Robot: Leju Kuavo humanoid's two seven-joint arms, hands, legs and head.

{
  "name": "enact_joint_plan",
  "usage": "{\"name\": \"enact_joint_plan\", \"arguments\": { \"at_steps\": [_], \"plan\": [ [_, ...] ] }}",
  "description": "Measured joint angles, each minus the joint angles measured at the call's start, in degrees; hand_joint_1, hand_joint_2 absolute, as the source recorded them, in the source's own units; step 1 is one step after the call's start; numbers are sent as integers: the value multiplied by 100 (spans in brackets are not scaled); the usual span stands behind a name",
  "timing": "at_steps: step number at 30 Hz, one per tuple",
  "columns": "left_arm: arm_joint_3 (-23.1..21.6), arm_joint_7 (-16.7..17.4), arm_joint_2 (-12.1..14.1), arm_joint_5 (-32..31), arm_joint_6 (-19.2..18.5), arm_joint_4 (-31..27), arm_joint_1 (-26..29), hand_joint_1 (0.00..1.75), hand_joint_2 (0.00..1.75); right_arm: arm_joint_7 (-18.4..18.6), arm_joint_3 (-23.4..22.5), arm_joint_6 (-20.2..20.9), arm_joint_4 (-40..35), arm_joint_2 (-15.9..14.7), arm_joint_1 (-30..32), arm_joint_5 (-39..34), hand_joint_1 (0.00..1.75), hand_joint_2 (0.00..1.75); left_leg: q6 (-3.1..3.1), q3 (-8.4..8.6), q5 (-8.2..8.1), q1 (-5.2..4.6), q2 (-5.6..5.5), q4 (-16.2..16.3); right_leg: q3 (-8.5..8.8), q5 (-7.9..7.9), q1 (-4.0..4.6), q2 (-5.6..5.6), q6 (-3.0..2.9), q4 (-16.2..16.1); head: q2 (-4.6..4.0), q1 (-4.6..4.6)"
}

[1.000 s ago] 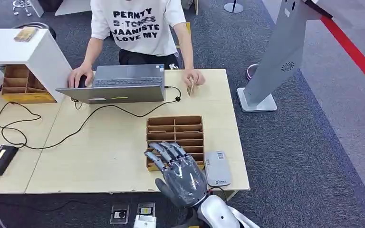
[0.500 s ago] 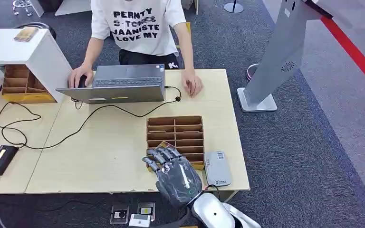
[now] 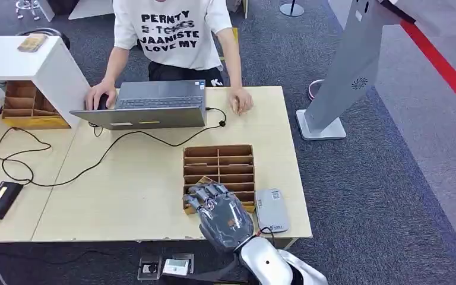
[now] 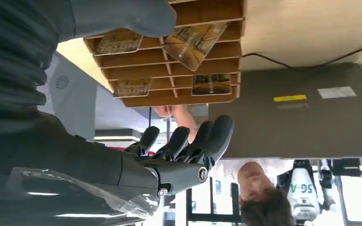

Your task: Pass the card to the sensor for recognition and then transmit it.

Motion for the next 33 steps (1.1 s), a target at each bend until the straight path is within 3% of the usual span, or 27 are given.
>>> {"name": "enact_joint_plan", "arguments": {
  "at_steps": [20,33],
  "plan": [
    [0,-7,20,39,-26,0,6,0,0,693,-551,348,74,-516,-46,170,63,175,0,1,0,-1,0,1,-1,0,-1,1,0,0,-2,0],
    [0,-22,52,-26,-66,0,5,0,0,807,-822,525,70,-717,47,65,61,175,0,1,0,0,1,1,-1,0,0,1,0,0,-2,0]
  ]
}}
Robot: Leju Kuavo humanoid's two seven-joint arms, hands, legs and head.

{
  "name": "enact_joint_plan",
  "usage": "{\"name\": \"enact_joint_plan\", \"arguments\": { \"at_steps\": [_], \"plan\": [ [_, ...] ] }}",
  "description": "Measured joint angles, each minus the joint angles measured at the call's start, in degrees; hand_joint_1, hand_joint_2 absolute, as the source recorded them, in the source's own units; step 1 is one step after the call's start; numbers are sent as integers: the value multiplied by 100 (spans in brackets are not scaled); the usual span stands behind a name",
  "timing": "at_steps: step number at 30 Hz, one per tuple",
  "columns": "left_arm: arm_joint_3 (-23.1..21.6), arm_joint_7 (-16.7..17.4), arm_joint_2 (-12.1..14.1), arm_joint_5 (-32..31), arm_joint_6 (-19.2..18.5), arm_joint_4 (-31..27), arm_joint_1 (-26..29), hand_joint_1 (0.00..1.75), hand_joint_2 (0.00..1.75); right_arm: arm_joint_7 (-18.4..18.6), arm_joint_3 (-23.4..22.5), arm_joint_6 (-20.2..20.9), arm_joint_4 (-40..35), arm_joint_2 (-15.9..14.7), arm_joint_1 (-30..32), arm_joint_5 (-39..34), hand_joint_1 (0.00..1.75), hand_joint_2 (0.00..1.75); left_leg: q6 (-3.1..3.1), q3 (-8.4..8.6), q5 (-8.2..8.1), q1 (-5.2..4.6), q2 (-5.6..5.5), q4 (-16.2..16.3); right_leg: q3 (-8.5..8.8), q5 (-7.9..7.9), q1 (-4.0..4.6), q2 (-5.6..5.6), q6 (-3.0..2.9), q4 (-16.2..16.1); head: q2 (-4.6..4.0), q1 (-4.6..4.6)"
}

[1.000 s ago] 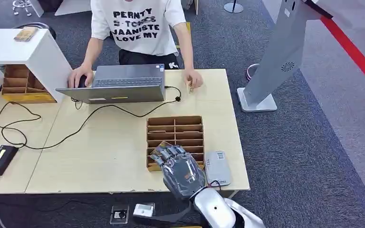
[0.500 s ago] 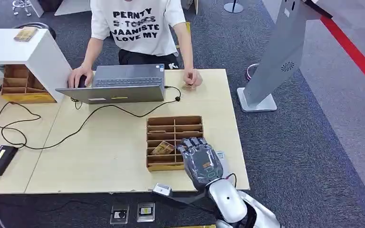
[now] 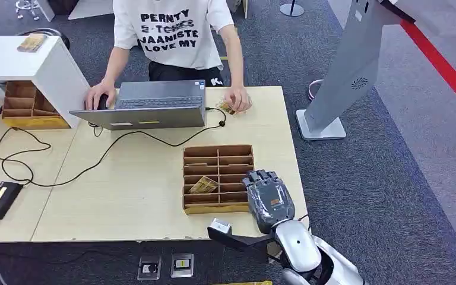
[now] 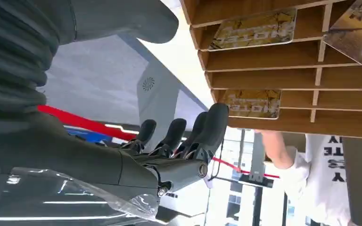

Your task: Pass the card to the sensor for recognition and then transmit it.

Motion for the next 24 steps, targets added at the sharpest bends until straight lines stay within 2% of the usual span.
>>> {"name": "enact_joint_plan", "arguments": {
  "at_steps": [13,24],
  "plan": [
    [-2,-28,13,-72,-2,0,-1,0,0,-11,-15,26,-15,-28,20,-52,65,175,0,0,0,0,0,0,1,0,0,0,0,0,2,0],
    [-2,-28,11,-35,7,0,-3,0,0,-440,11,-188,46,177,-72,-275,63,175,0,-2,0,1,-1,0,1,0,0,-1,0,0,2,2]
  ]
}}
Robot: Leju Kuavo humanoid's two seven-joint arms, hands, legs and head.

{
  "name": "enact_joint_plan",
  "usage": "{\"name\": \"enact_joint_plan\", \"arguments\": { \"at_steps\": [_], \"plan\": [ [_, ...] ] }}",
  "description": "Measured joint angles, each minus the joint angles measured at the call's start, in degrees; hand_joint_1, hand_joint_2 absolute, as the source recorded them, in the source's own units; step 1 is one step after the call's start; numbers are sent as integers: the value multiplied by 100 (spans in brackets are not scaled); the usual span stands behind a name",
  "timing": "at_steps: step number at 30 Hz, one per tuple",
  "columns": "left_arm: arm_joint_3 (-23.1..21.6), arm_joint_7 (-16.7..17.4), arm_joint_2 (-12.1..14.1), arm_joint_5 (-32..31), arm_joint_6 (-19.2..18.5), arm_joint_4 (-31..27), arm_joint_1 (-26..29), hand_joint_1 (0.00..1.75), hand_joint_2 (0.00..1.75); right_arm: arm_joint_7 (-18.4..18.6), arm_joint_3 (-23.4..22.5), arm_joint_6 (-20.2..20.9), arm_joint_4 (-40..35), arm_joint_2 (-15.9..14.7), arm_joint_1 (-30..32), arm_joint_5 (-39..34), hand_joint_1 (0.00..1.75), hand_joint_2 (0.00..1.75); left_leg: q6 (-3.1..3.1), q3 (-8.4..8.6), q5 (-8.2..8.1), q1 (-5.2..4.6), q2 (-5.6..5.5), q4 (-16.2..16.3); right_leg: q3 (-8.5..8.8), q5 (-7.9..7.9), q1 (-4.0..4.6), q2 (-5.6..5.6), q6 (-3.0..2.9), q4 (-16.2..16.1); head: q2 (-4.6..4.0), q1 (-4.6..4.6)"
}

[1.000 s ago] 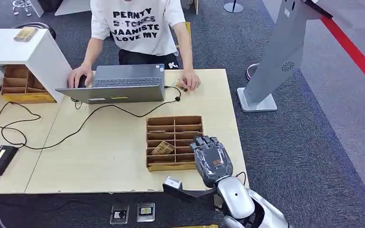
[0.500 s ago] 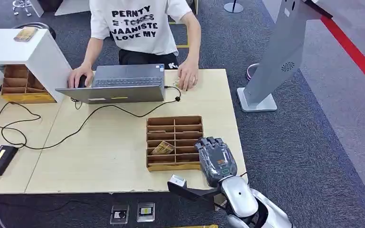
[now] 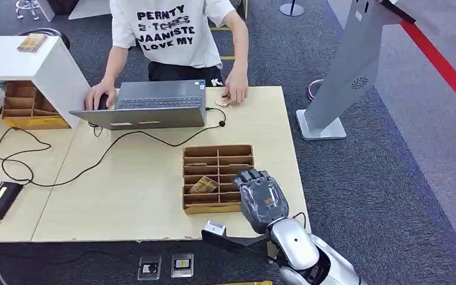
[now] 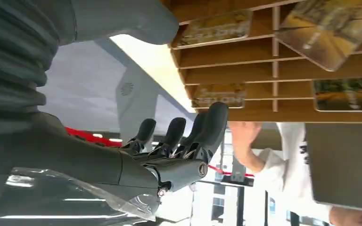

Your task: Pass the card to the sensor for recognition and then transmit it.

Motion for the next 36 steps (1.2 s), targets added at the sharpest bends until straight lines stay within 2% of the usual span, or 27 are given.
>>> {"name": "enact_joint_plan", "arguments": {
  "at_steps": [7,20,30,36],
  "plan": [
    [0,0,0,33,9,0,-2,0,0,-214,68,-249,290,207,-97,-135,63,175,0,-1,0,0,0,0,0,0,0,-1,0,0,-2,-2],
    [0,0,-7,55,52,0,-1,0,0,-347,155,-603,1086,408,-395,-428,59,175,0,-1,0,0,-1,0,0,0,0,-2,0,0,0,-2],
    [0,0,-7,101,79,0,-1,0,0,-446,166,-761,1652,474,-553,-568,73,175,0,-2,0,0,-1,0,0,0,0,-3,0,0,0,0],
    [0,0,-7,144,96,0,0,0,0,-505,214,-883,1984,527,-660,-627,72,175,0,-2,0,0,-1,0,-1,0,0,-3,0,0,0,-2]
  ]
}}
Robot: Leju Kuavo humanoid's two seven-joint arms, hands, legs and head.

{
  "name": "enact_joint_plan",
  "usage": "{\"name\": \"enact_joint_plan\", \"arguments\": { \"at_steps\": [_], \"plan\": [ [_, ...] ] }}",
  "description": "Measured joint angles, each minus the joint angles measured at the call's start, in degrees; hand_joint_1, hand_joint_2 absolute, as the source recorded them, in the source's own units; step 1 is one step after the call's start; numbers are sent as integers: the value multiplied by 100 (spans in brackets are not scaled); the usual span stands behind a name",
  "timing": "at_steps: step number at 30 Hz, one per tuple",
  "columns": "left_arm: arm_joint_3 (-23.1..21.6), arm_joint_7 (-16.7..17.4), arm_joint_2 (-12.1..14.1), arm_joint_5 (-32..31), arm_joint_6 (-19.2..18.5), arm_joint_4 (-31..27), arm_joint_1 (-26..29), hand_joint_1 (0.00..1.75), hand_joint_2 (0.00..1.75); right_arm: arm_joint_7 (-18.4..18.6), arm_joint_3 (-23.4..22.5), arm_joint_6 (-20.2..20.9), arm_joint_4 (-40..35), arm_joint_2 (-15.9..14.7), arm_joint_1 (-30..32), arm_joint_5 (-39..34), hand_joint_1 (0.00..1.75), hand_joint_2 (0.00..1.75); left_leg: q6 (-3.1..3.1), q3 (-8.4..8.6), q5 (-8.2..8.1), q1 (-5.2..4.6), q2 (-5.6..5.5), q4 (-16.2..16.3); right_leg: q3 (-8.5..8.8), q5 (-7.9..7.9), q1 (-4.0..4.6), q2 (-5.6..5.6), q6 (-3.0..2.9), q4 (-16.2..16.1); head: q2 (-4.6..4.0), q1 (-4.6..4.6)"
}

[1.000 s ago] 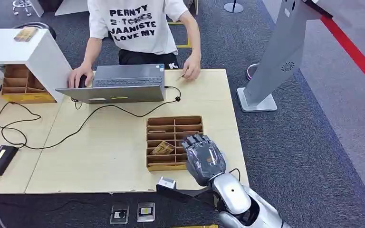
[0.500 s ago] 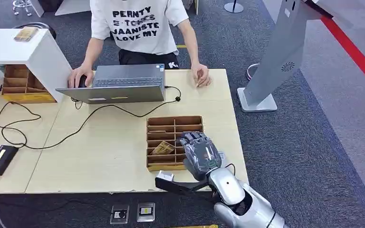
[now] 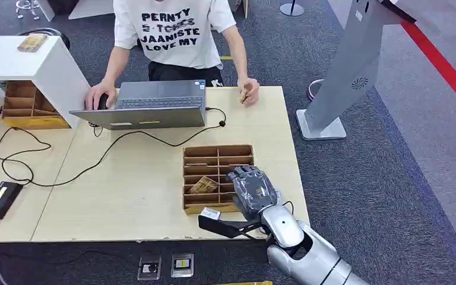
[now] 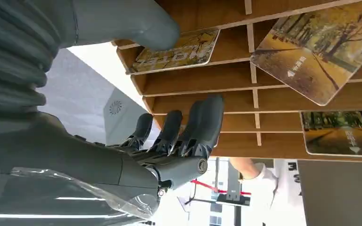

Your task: Pass the card to the sensor for recognition and then transmit it.

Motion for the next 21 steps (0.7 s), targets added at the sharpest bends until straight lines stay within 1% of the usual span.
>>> {"name": "enact_joint_plan", "arguments": {
  "at_steps": [1,3,4,5,6,10,11,12,14,15,16,18,21],
  "plan": [
    [0,2,0,11,4,0,1,0,0,0,11,-16,51,7,-19,-11,73,175,0,0,0,0,0,0,0,0,0,0,0,0,0,0],
    [0,7,0,20,15,0,1,0,0,4,31,-57,125,13,-35,-33,84,175,0,0,0,0,0,0,0,0,0,0,0,0,0,2],
    [0,9,0,24,17,0,1,0,0,13,37,-68,151,20,-41,-39,80,175,0,0,0,0,0,0,0,0,0,1,0,0,0,0],
    [0,9,0,31,17,0,1,0,0,20,48,-77,173,20,-51,-39,82,175,0,0,0,0,0,0,0,0,0,1,0,0,-2,0],
    [0,9,0,31,20,0,1,0,0,39,63,-79,195,20,-62,-39,79,175,0,0,0,0,0,0,0,0,0,1,0,0,0,0],
    [0,13,0,33,28,0,1,0,0,140,92,-83,258,17,-80,-39,84,175,0,0,0,0,0,0,0,0,0,1,0,0,0,0],
    [0,15,0,33,33,0,1,0,0,168,92,-81,263,11,-82,-39,82,175,0,0,0,0,0,0,0,0,0,1,0,0,0,0],
    [0,17,0,33,33,0,1,0,0,184,92,-79,263,4,-86,-39,84,175,0,0,0,0,0,0,-1,0,0,1,0,0,0,0],
    [0,17,0,33,33,0,1,0,0,236,92,-68,263,-11,-89,-39,93,175,0,1,0,0,0,0,0,0,0,2,0,0,0,2],
    [0,20,0,33,33,0,1,0,0,254,92,-59,260,-18,-88,-39,101,175,0,1,0,0,0,0,-1,0,0,2,0,0,0,0],
    [0,22,0,33,33,0,2,0,0,278,92,-48,260,-26,-87,-39,124,175,0,1,0,0,0,0,-1,0,0,2,0,0,-2,0],
    [0,24,0,33,35,0,2,0,0,321,92,-15,254,-42,-84,-33,124,175,0,2,0,0,0,0,-1,0,0,2,0,0,0,0],
    [0,26,0,33,44,0,3,0,0,350,92,13,236,-63,-83,-18,152,175,0,2,0,0,0,1,-1,0,0,2,0,0,0,2]
  ]
}}
